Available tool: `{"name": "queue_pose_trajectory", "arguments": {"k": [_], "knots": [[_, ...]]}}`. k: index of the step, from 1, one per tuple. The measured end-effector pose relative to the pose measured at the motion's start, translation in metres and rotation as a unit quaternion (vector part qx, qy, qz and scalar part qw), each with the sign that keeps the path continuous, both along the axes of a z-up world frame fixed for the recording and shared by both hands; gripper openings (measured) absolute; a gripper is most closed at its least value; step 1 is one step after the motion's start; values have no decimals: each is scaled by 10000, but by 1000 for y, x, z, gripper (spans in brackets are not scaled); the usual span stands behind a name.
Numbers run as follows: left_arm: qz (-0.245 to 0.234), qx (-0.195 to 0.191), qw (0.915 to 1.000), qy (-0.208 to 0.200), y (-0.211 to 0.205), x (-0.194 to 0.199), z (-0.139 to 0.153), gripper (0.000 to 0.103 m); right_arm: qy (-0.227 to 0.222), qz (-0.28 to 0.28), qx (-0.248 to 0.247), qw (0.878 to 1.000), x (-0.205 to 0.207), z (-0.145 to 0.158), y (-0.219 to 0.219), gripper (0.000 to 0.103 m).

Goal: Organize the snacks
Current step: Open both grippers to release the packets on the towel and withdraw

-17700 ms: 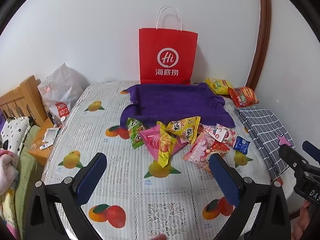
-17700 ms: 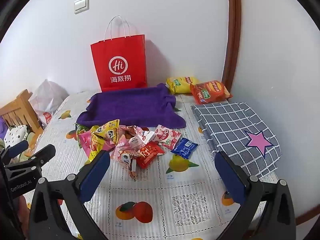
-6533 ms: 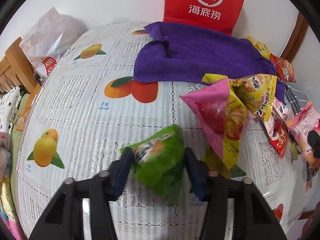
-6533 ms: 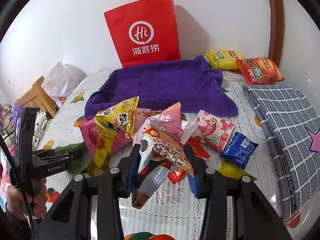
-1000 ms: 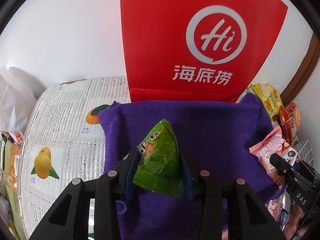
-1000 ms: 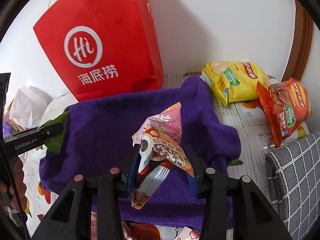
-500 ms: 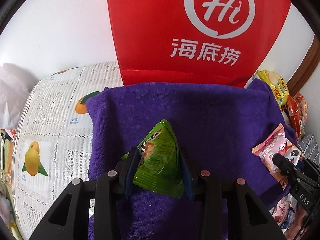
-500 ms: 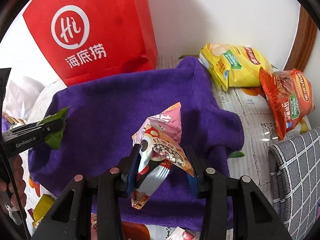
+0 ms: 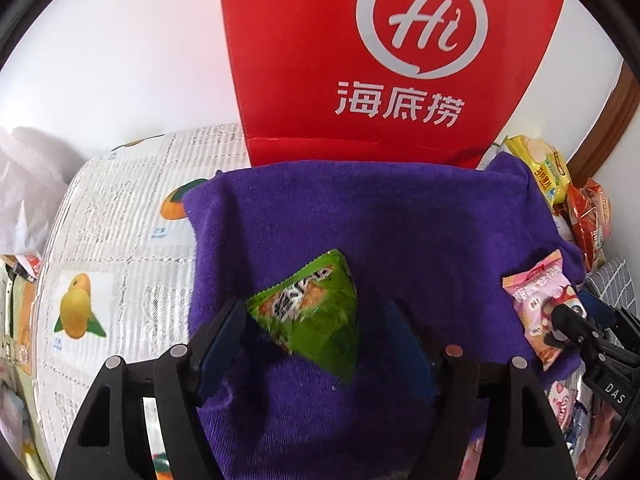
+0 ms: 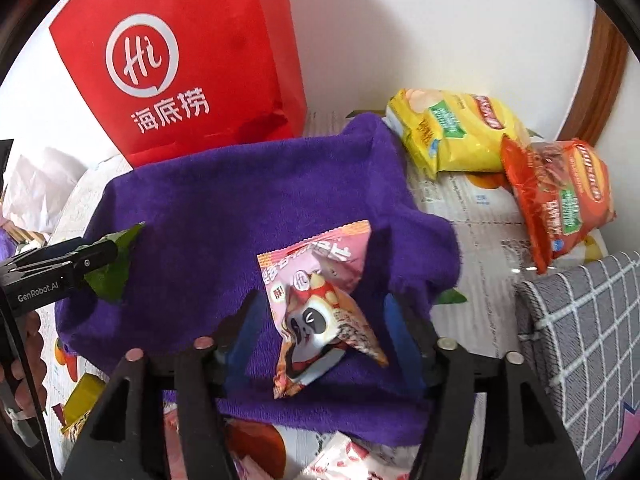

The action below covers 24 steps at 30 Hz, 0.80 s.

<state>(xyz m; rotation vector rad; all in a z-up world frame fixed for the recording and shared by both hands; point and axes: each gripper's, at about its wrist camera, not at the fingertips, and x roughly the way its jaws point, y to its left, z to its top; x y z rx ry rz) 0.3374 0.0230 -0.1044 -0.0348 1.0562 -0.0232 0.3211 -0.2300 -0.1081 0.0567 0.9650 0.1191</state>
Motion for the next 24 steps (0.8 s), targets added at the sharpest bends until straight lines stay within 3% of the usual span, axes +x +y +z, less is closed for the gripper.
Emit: {"name": "queue_pose_trajectory", "arguments": {"k": [6, 14, 24], "knots": [[102, 60, 9998, -187, 5, -25, 27, 72, -371, -92, 170, 9991, -37, 33, -8, 63], [200, 94, 9981, -573, 8, -85, 73, 72, -931, -67, -3, 9956, -108, 76, -9, 63], [154, 130, 9951, -970, 4, -166, 100, 72, -1245, -451, -77, 9912, -185, 93, -33, 63]]}}
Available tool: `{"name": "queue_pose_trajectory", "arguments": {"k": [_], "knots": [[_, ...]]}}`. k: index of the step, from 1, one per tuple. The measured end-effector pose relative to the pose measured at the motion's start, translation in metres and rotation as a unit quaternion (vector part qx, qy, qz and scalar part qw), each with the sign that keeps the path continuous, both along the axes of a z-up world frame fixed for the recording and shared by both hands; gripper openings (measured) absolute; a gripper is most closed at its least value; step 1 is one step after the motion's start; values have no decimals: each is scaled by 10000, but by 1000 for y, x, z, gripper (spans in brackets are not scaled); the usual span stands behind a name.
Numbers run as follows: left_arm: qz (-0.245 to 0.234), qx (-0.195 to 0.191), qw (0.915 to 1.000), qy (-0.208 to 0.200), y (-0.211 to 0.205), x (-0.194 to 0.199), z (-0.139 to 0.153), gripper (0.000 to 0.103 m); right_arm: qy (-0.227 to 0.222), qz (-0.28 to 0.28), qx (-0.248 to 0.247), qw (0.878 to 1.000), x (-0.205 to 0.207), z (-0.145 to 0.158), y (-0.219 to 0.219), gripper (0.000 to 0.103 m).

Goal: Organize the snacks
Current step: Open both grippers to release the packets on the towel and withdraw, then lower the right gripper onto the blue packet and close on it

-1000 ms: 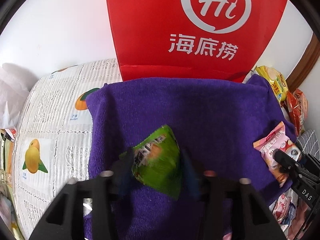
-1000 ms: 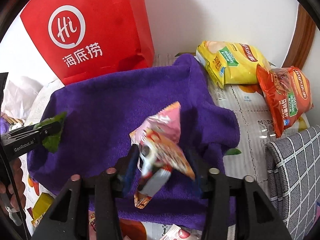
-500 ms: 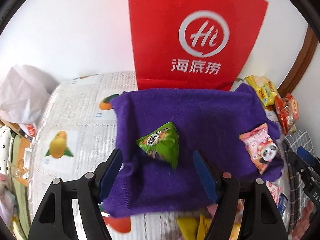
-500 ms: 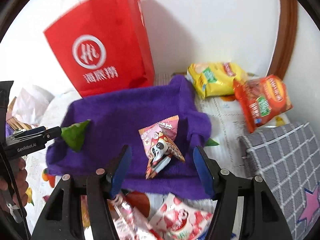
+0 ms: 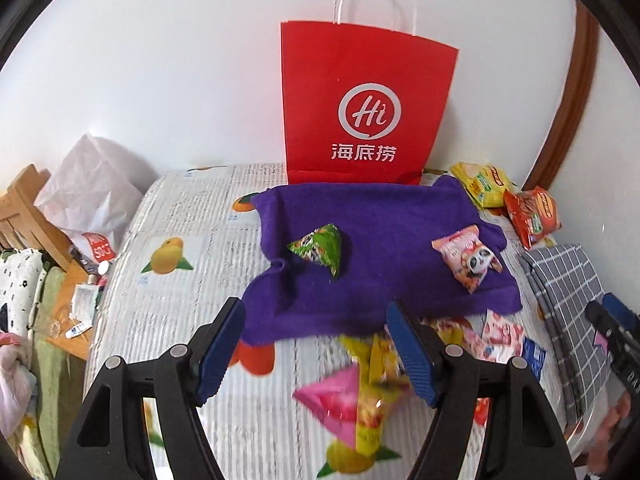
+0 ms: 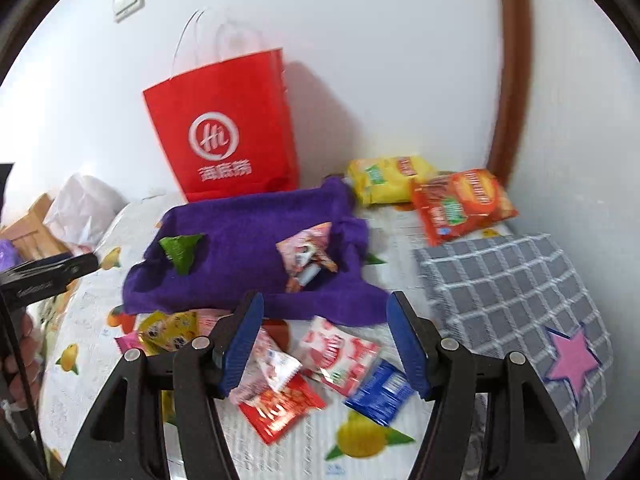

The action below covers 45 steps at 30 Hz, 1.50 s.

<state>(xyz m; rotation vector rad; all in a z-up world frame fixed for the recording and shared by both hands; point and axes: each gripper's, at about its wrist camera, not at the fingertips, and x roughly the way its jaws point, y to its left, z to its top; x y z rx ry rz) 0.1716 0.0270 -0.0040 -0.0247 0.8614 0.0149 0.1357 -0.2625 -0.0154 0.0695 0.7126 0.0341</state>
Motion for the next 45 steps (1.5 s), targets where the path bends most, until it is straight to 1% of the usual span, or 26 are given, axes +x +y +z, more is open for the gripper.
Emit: {"name": "queue_pose_trajectory", "arguments": {"k": [3, 6, 9, 15, 20, 26, 28, 34, 41, 45], "knots": [[-48, -88, 9999, -4, -1, -18, -2, 72, 119, -20, 87, 9999, -15, -3, -9, 63], [-91, -161, 9998, 47, -1, -32, -7, 72, 204, -63, 30, 9998, -29, -10, -17, 63], [-121, -121, 9998, 72, -5, -43, -14, 72, 327, -99, 120, 9993, -39, -22, -26, 63], [-164, -153, 9996, 185, -9, -51, -33, 72, 614, -205, 131, 9978, -38, -55, -34, 63], [-136, -225, 9992, 315, -5, -45, -50, 72, 785, -390, 102, 9961, -22, -80, -40, 63], [-32, -261, 9985, 472, 2, -29, -70, 72, 1013, -578, 269, 9928, 1, -107, -48, 62], [-24, -293, 9983, 495, 4, -25, -74, 72, 1035, -579, 272, 9926, 7, -112, -48, 60], [62, -337, 9979, 552, 9, -10, -80, 72, 1106, -622, 135, 9918, 22, -121, -43, 60], [8, -344, 9973, 651, 6, -2, -85, 72, 1294, -684, -87, 9892, 35, -137, -40, 60], [-11, -329, 9971, 693, 5, -1, -87, 72, 1377, -638, -78, 9884, 38, -145, -39, 60]]}}
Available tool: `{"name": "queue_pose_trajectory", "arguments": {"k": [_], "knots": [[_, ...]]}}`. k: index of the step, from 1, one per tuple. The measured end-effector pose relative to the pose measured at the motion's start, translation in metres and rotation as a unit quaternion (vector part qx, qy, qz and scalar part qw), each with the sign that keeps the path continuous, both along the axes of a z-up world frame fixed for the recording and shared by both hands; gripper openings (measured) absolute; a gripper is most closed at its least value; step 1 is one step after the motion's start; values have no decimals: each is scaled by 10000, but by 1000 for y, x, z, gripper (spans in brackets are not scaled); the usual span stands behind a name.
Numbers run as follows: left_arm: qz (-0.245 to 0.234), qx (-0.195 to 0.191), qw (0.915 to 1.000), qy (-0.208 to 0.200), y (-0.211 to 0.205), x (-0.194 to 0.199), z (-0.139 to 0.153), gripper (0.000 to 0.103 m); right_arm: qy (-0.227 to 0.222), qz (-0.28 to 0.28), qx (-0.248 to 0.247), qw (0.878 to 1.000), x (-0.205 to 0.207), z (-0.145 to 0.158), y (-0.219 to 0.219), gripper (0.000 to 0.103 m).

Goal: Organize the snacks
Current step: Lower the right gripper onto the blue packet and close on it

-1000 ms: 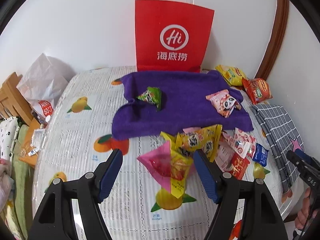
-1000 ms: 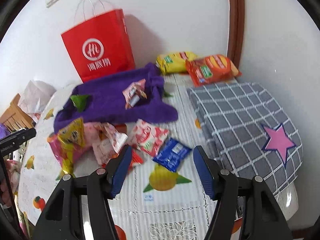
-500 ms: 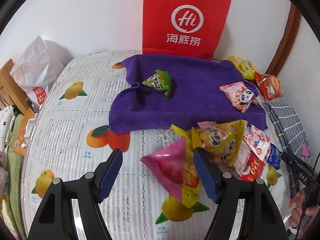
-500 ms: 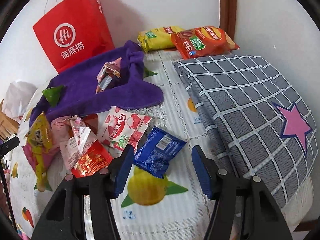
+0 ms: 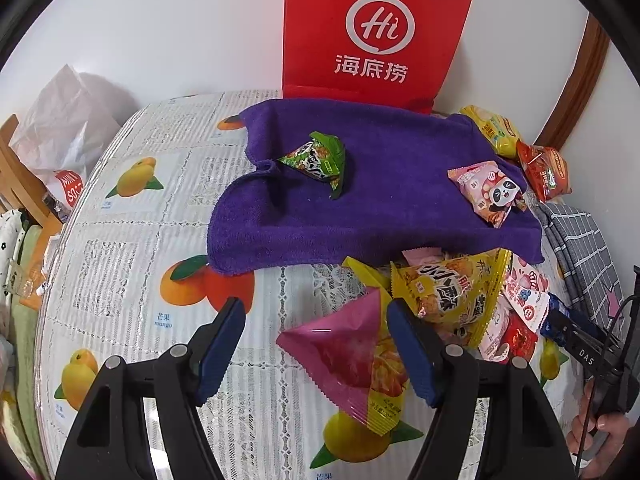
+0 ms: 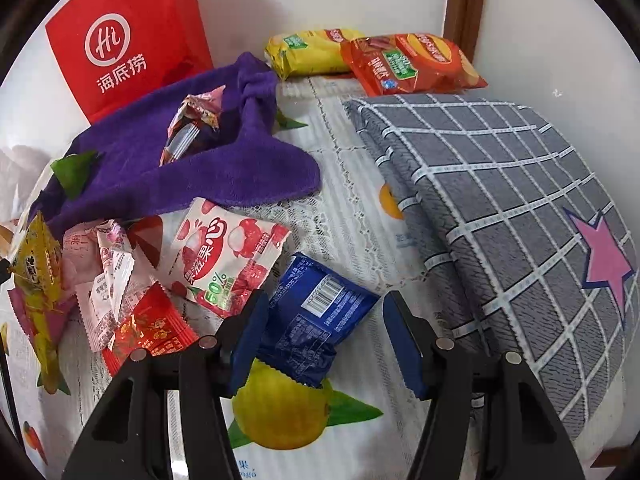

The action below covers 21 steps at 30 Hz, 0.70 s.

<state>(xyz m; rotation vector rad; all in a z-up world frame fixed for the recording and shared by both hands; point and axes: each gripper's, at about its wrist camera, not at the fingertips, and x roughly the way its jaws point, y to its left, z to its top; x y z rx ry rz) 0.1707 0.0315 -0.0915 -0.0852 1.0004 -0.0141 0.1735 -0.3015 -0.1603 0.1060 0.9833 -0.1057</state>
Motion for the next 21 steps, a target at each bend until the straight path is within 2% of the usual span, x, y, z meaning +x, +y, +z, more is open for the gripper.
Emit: {"name": "queue_pose_trajectory", "arguments": {"k": [6, 13, 16, 21], "knots": [[-16, -27, 10000, 29, -1, -2, 0, 72, -19, 308, -360, 9989, -2, -9, 8, 58], [-41, -64, 10000, -25, 0, -10, 6, 72, 84, 1002, -671, 9927, -34, -20, 7, 55], [-70, -64, 9999, -68, 1, -15, 8, 72, 122, 871, -615, 9942, -43, -19, -2, 55], [-60, -93, 9999, -88, 0, -18, 11, 72, 147, 625, -205, 9977, -42, -25, -8, 57]]}}
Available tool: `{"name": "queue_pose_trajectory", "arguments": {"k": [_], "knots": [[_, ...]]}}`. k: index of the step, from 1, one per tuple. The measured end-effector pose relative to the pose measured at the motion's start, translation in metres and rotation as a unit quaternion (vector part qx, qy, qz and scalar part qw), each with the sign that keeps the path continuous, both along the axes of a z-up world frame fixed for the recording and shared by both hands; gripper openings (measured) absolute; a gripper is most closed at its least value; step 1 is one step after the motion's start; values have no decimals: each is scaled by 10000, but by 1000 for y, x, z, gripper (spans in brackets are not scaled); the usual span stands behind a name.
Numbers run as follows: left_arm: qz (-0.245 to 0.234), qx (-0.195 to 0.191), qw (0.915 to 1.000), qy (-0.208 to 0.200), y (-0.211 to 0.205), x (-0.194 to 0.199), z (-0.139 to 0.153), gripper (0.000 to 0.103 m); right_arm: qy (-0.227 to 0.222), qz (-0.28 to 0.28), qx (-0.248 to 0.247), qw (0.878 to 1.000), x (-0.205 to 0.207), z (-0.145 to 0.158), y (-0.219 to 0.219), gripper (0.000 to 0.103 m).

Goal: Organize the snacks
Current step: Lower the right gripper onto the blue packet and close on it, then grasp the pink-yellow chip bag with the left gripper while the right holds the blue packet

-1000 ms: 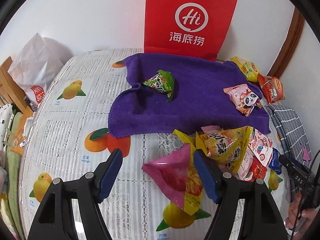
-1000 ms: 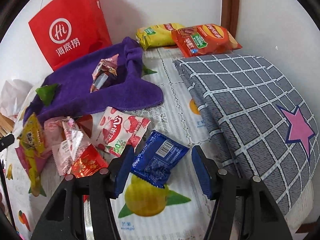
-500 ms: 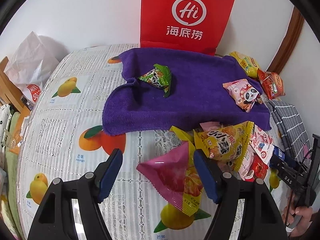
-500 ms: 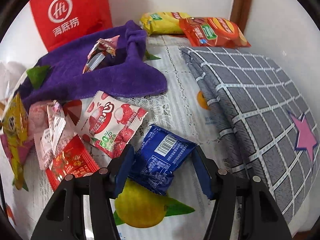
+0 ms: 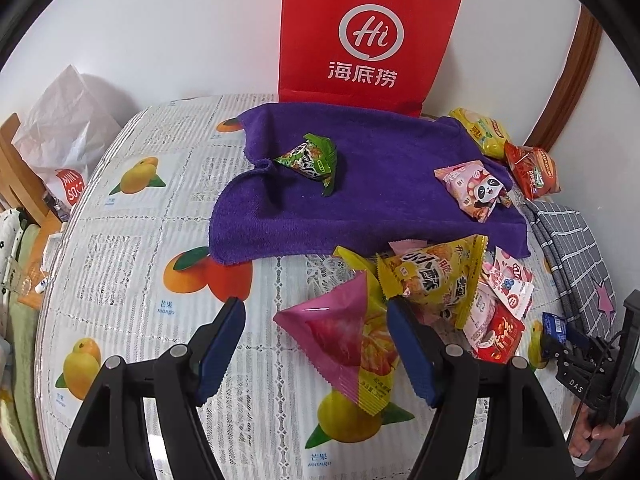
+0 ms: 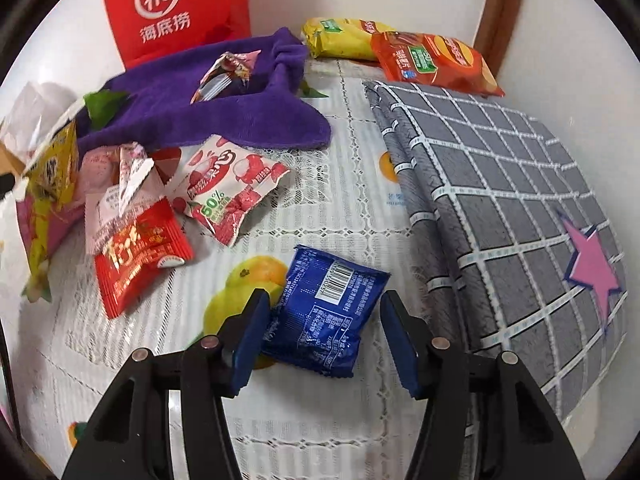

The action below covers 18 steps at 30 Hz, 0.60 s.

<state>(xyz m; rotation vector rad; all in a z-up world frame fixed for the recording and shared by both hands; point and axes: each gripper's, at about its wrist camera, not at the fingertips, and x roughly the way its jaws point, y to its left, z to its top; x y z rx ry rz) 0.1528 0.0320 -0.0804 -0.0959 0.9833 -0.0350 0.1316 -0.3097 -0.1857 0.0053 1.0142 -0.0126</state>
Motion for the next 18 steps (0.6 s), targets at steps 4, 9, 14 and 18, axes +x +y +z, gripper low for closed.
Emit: {"name": "queue_pose_trajectory", "arguments": {"k": [4, 9, 14, 18], "knots": [[-28, 41, 10000, 3, -1, -3, 0, 72, -290, -30, -16, 9996, -3, -2, 9, 50], [-47, 76, 10000, 26, -1, -5, -1, 72, -339, 90, 212, 9992, -6, 1, 13, 46], [-79, 71, 9999, 34, 0, -8, -1, 72, -603, 44, 658, 9960, -10, 27, 9, 46], [-130, 79, 9999, 2, 0, -10, 2, 72, -782, 82, 519, 9956, -7, 45, 14, 46]]}}
